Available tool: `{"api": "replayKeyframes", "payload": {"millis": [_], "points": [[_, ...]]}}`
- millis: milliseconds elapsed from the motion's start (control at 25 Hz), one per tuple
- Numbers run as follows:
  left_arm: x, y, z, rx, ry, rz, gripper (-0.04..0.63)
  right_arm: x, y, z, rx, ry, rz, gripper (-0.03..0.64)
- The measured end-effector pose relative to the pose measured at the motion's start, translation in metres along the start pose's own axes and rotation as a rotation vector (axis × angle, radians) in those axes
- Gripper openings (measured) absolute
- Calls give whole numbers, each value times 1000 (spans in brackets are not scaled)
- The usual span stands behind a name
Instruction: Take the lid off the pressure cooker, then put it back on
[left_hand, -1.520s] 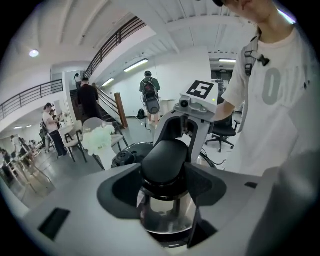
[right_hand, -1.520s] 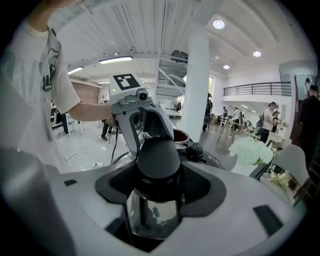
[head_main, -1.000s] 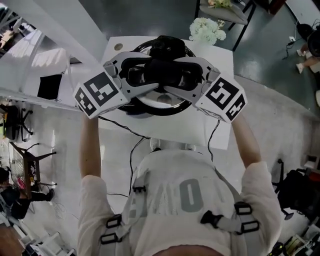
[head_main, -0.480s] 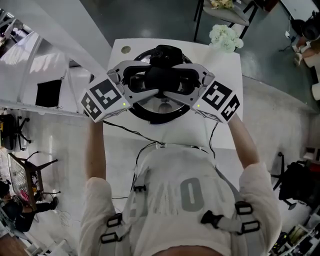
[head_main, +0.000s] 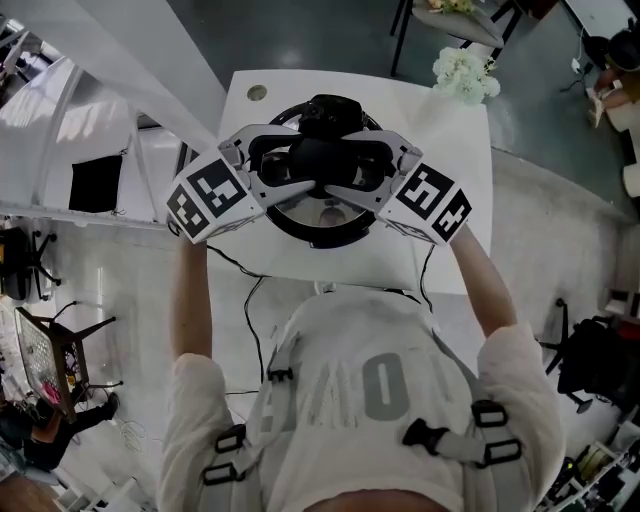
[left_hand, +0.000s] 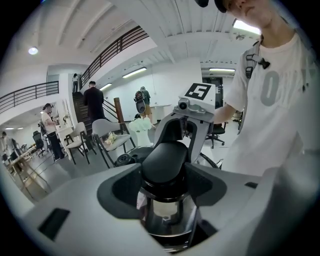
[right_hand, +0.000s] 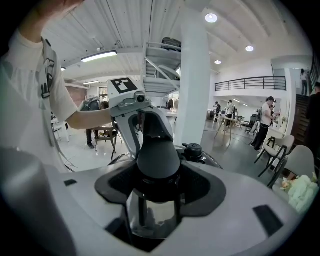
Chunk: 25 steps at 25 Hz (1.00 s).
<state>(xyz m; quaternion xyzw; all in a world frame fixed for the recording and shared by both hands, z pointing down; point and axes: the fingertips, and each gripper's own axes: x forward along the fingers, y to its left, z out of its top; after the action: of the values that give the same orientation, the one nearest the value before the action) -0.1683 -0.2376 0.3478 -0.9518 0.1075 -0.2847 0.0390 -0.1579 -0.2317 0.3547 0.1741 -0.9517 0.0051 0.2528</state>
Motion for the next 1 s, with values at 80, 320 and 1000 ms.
{"api": "replayKeyframes", "payload": {"millis": [80,320,1000], "points": [[3,2,-7,-6,20,-5,272,5,-1,-5,8,14,-1,276],[11,10,-13,-47,-19,-51,272,12,-10,-15,95,6,37,276],[9,7,-14,-59,-137,-36,272,12,-5,-16,42,14,48,276]]}}
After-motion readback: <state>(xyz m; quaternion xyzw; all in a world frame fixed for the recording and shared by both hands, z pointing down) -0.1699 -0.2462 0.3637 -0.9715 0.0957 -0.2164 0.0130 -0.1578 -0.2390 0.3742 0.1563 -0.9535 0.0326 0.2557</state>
